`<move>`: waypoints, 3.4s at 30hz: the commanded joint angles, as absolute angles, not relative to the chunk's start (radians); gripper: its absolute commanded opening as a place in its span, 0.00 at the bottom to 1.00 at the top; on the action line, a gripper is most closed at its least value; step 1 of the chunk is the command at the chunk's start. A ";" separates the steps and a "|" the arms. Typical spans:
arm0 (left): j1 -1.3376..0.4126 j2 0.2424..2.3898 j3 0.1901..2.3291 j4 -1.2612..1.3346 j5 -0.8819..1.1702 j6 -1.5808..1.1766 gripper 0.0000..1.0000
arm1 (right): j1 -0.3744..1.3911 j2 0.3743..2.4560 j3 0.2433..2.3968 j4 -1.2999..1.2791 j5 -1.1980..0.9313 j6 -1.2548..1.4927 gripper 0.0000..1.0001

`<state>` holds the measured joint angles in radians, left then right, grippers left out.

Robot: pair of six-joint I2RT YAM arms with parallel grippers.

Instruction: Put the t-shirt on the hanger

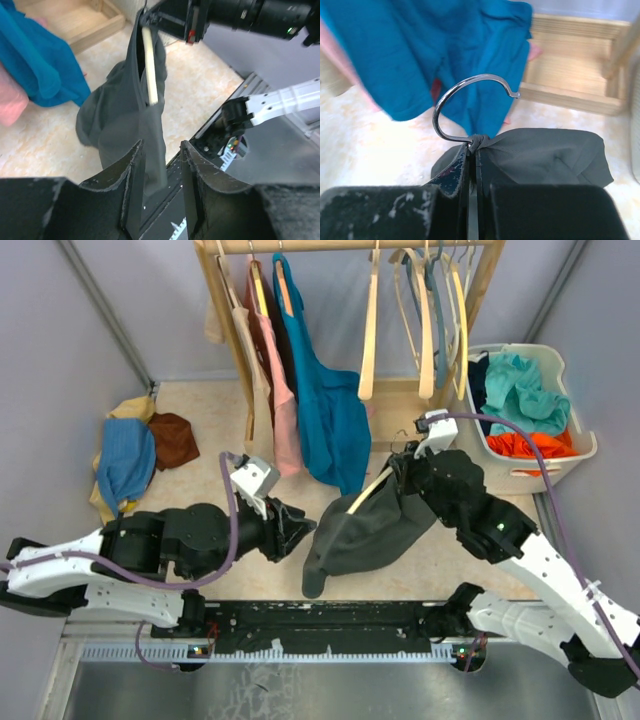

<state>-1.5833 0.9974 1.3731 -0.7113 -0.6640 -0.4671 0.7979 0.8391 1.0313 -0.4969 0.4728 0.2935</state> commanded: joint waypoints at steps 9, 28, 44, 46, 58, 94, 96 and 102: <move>-1.412 1.090 1.529 -0.754 -0.262 -0.392 0.45 | 0.805 0.681 1.160 -0.406 0.031 0.127 0.00; -1.183 1.037 1.292 -0.385 0.206 -0.464 0.43 | 0.805 0.637 1.169 -0.455 -0.136 0.070 0.00; -1.173 1.093 1.215 -0.340 0.144 -0.496 0.48 | 0.805 0.681 1.118 -0.431 -0.190 0.042 0.00; -1.165 1.120 1.220 -0.344 0.128 -0.499 0.48 | 0.806 0.683 1.122 -0.436 -0.178 0.039 0.00; -1.119 1.200 1.200 -0.297 0.135 -0.531 0.50 | 0.806 0.695 1.113 -0.433 -0.115 0.018 0.00; -1.027 1.163 1.359 -0.445 0.116 -0.486 0.03 | 0.807 0.734 1.086 -0.407 0.278 -0.040 0.00; -1.025 1.162 1.386 -0.458 0.121 -0.478 0.03 | 0.807 0.748 1.089 -0.399 0.319 -0.039 0.00; -1.025 1.191 1.476 -0.480 0.165 -0.461 0.03 | 0.822 0.796 1.094 -0.361 0.429 -0.034 0.00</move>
